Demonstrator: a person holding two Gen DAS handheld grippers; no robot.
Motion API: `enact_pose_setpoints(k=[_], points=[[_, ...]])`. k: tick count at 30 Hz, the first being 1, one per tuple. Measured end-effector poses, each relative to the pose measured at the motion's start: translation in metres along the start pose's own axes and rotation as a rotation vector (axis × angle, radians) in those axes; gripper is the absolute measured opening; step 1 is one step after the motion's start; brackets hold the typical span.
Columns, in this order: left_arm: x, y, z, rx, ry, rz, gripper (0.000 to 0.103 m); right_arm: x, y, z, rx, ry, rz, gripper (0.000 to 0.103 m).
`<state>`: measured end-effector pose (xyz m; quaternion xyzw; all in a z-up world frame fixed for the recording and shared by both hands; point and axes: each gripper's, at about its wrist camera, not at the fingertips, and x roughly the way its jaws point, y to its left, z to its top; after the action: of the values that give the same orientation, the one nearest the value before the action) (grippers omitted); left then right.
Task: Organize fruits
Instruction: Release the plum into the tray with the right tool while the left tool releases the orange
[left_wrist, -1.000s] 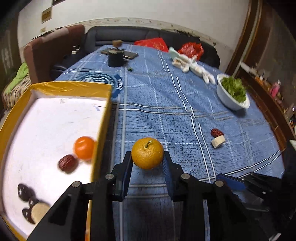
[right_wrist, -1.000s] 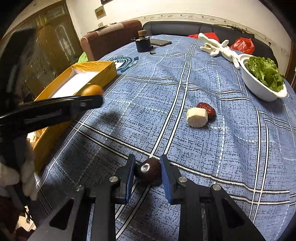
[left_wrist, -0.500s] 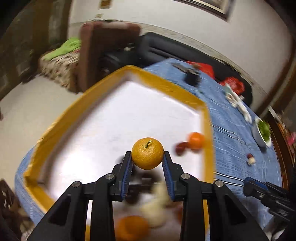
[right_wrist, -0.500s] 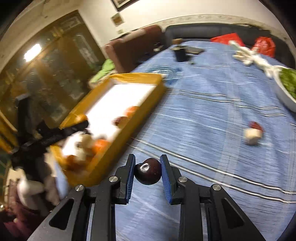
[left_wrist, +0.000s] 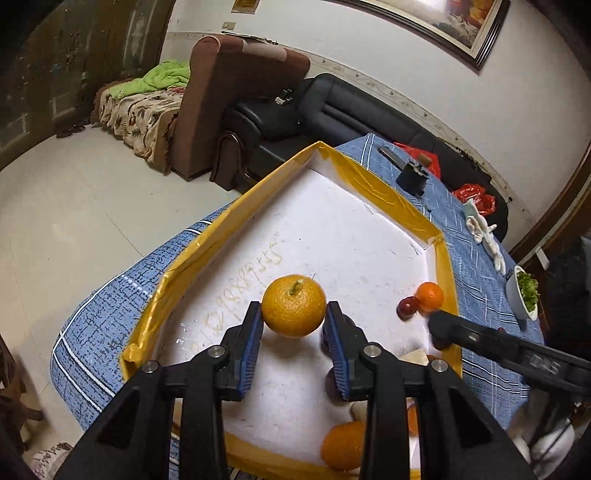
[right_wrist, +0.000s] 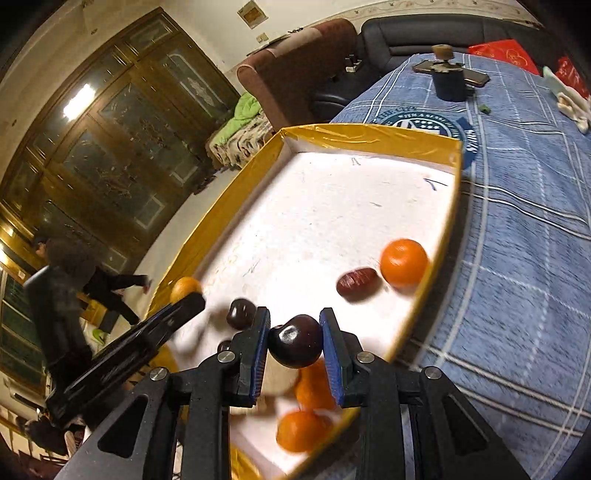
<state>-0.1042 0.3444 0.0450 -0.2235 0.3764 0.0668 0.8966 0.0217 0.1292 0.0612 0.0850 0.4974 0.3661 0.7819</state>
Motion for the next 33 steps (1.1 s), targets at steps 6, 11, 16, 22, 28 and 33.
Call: enact_pose_setpoints(k=[6, 11, 16, 22, 28, 33], points=[[-0.014, 0.001, 0.001, 0.005, -0.028, -0.018, 0.065, 0.022, 0.012, 0.012, 0.0, 0.007, -0.025, 0.043], [-0.021, 0.004, 0.003, -0.032, -0.02, -0.061, 0.067, 0.018, 0.016, 0.015, -0.01, -0.032, -0.038, 0.058], [-0.028, -0.007, 0.0, -0.039, -0.015, -0.097, 0.071, -0.002, 0.013, 0.005, -0.02, -0.058, -0.053, 0.058], [-0.034, -0.041, -0.01, 0.027, -0.002, -0.121, 0.072, -0.032, 0.0, -0.014, -0.017, -0.106, -0.077, 0.058], [-0.036, -0.08, -0.025, 0.121, 0.029, -0.153, 0.073, -0.071, -0.052, -0.031, 0.057, -0.163, -0.165, 0.058], [-0.029, -0.103, -0.035, 0.169, 0.061, -0.176, 0.073, -0.124, -0.127, -0.04, 0.198, -0.257, -0.312, 0.057]])
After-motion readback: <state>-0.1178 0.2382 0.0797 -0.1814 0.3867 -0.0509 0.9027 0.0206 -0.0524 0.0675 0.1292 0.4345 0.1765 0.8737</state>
